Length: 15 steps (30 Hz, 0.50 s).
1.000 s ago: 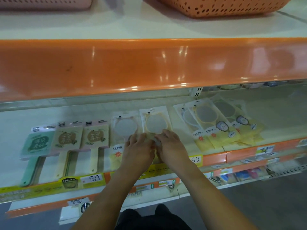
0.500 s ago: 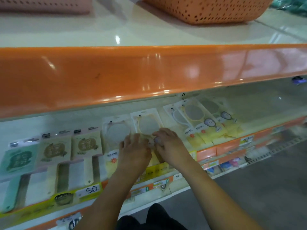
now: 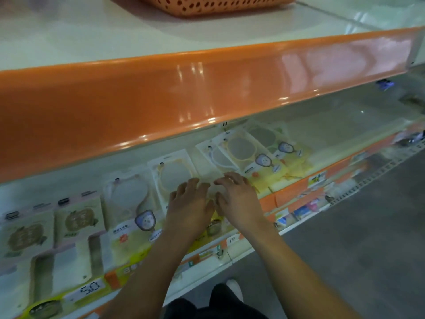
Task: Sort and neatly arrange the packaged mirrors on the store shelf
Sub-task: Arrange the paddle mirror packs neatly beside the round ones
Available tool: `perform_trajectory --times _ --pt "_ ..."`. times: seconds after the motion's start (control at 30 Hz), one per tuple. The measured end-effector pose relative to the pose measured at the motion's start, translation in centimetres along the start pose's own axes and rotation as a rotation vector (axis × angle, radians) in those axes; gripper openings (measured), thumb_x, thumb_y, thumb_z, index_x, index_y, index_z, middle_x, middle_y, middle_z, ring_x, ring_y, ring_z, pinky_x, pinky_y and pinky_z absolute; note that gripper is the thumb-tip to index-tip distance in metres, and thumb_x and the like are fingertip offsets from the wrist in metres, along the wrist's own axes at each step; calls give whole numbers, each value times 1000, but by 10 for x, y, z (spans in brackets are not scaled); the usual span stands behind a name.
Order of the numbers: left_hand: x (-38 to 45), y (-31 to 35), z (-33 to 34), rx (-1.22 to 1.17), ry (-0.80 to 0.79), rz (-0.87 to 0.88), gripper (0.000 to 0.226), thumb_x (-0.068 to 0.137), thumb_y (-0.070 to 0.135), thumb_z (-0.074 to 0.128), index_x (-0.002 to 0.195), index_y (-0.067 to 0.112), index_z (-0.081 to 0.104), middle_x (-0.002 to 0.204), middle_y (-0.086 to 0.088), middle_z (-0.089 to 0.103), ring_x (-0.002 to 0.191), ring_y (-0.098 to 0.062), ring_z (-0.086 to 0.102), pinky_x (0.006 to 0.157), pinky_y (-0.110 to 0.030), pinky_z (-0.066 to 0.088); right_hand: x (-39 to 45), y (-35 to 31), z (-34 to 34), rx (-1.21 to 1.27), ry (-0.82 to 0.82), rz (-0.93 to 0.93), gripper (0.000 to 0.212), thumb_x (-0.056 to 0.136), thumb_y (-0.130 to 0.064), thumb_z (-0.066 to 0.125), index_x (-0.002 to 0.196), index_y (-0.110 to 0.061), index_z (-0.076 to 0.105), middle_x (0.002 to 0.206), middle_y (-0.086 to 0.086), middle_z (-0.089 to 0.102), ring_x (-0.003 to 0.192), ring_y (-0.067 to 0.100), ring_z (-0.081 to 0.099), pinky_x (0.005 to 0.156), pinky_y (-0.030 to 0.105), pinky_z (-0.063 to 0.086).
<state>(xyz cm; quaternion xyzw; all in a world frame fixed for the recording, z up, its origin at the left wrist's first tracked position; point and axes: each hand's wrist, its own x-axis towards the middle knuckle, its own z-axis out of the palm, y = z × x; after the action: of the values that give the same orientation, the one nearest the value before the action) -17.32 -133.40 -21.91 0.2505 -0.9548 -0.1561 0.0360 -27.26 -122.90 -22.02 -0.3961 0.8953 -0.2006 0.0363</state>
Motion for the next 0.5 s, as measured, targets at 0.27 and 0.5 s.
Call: perform_trajectory --times 0.27,0.5 --pt "38 48 7 -6 -38 -63 47 94 44 44 138 29 38 149 3 30 135 -22 29 106 -40 29 41 63 -22 -23 101 114 44 78 -29 68 121 -21 62 144 20 41 133 50 33 102 60 37" --pt "57 81 15 28 -28 -157 48 93 45 44 138 33 36 146 6 33 134 -21 32 103 -37 31 69 98 -31 -89 -175 131 60 90 -52 56 142 -38 30 158 13 5 145 41 3 116 51 16"
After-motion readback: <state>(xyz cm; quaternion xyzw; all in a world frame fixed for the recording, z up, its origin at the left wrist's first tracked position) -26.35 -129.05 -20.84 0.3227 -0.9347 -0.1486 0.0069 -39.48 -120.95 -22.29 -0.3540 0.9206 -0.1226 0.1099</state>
